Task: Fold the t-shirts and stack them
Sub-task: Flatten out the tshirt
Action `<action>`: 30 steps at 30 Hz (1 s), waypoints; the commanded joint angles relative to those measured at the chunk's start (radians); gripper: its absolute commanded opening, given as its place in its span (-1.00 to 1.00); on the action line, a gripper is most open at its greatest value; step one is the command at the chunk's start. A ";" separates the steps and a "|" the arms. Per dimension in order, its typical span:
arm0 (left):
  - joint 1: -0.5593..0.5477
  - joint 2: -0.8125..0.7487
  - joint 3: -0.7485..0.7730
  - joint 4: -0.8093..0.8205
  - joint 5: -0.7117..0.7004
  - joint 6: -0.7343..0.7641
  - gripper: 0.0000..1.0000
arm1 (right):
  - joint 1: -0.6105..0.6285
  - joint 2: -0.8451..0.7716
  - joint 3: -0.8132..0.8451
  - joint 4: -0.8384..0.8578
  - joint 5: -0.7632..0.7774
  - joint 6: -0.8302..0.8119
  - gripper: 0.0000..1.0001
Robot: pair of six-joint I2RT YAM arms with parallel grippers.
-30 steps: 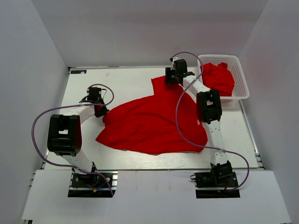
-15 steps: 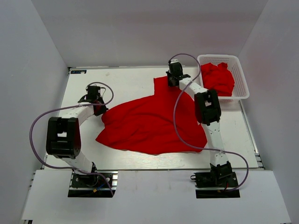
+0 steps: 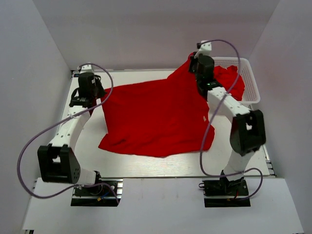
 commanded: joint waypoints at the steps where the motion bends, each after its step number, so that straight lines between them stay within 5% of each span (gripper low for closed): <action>1: -0.006 -0.132 0.038 0.065 -0.021 0.054 -1.00 | -0.007 -0.173 -0.060 0.216 0.121 -0.063 -1.00; 16: -0.006 -0.498 0.236 0.042 0.090 0.200 -1.00 | -0.006 -0.741 -0.194 0.146 0.039 -0.220 -1.00; 24: 0.007 -0.617 0.440 -0.040 0.203 0.259 -1.00 | -0.004 -0.996 -0.044 -0.058 -0.099 -0.252 -1.00; 30: 0.007 -0.617 0.619 -0.109 0.284 0.292 -1.00 | -0.006 -1.027 0.111 -0.135 -0.139 -0.286 -1.00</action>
